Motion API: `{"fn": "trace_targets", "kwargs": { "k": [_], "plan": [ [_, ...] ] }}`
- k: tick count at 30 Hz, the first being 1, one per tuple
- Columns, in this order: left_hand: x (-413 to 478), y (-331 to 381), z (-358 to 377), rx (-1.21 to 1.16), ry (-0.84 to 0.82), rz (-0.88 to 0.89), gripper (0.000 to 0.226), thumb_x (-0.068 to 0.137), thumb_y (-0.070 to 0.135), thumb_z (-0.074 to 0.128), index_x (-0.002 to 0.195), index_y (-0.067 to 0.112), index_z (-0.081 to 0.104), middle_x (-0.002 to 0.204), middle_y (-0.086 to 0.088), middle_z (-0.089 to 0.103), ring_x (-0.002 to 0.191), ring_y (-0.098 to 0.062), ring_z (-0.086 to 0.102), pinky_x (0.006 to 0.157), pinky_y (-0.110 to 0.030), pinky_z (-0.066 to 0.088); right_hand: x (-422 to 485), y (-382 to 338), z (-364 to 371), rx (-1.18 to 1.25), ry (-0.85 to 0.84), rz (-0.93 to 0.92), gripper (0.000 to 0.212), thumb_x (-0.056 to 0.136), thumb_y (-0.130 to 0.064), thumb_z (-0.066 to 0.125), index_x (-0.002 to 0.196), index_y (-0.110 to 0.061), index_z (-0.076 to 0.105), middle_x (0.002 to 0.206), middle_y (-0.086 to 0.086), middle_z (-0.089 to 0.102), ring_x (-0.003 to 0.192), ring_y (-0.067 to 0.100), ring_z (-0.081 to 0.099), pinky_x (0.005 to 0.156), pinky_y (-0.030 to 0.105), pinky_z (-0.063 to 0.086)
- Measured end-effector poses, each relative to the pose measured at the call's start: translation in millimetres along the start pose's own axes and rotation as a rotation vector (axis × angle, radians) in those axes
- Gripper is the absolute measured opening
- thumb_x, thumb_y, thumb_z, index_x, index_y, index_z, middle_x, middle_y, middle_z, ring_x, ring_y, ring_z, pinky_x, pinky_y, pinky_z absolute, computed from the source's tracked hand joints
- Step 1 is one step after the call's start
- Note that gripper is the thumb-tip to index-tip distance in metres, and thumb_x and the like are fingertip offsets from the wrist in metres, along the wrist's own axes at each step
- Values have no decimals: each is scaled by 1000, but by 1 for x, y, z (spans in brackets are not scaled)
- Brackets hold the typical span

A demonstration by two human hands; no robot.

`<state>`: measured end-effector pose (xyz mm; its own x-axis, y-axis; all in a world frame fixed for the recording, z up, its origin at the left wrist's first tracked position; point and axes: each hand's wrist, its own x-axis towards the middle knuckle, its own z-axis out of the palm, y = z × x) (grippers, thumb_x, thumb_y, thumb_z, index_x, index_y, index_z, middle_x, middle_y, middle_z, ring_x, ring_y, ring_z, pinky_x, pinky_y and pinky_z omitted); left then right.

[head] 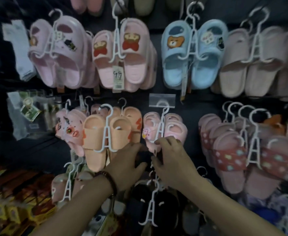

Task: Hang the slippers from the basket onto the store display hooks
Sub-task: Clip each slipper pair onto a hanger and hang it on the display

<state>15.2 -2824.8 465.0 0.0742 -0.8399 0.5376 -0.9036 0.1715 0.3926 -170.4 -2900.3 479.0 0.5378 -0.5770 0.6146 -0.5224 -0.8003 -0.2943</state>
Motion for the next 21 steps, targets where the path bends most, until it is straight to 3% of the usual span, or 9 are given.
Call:
{"fn": "trace_targets", "kwargs": {
  "k": [4, 9, 14, 18, 21],
  "plan": [
    [39, 3, 8, 12, 5, 23, 63, 85, 35, 63, 145, 30, 43, 146, 3, 43, 133, -18, 48, 108, -42, 46, 17, 16, -5, -178, 72, 14, 50, 92, -38, 64, 137, -19, 53, 144, 11, 46, 134, 35, 43, 103, 48, 51],
    [84, -13, 26, 201, 3, 120, 84, 87, 37, 68, 157, 43, 22, 171, -4, 3, 157, -32, 11, 124, -47, 27, 36, 35, 8, -304, -15, 61, 76, 91, -37, 59, 160, -16, 32, 168, 19, 17, 155, 43, 18, 119, 55, 37],
    [113, -20, 50, 472, -41, 102, 105, 84, 52, 61, 159, 48, -12, 168, -14, -27, 155, -41, -21, 126, -58, 4, 50, 57, 34, -375, -9, 47, 90, 83, -32, 66, 162, -11, 29, 173, 24, 10, 160, 46, 2, 122, 68, 23],
    [120, -28, 69, 528, -41, 62, 112, 86, 49, 62, 158, 41, -25, 162, -14, -41, 150, -41, -34, 122, -56, -17, 51, 74, 49, -364, -9, 78, 89, 89, -38, 42, 169, -16, 9, 175, 21, -10, 160, 42, -19, 124, 70, 14],
    [118, -32, 81, 551, -65, 56, 111, 88, 39, 56, 155, 34, -32, 159, -17, -43, 148, -43, -37, 125, -62, -6, 55, 82, 56, -357, -2, 91, 89, 85, -41, 28, 169, -16, 8, 175, 20, -9, 160, 42, -19, 124, 69, 15]
  ]
}}
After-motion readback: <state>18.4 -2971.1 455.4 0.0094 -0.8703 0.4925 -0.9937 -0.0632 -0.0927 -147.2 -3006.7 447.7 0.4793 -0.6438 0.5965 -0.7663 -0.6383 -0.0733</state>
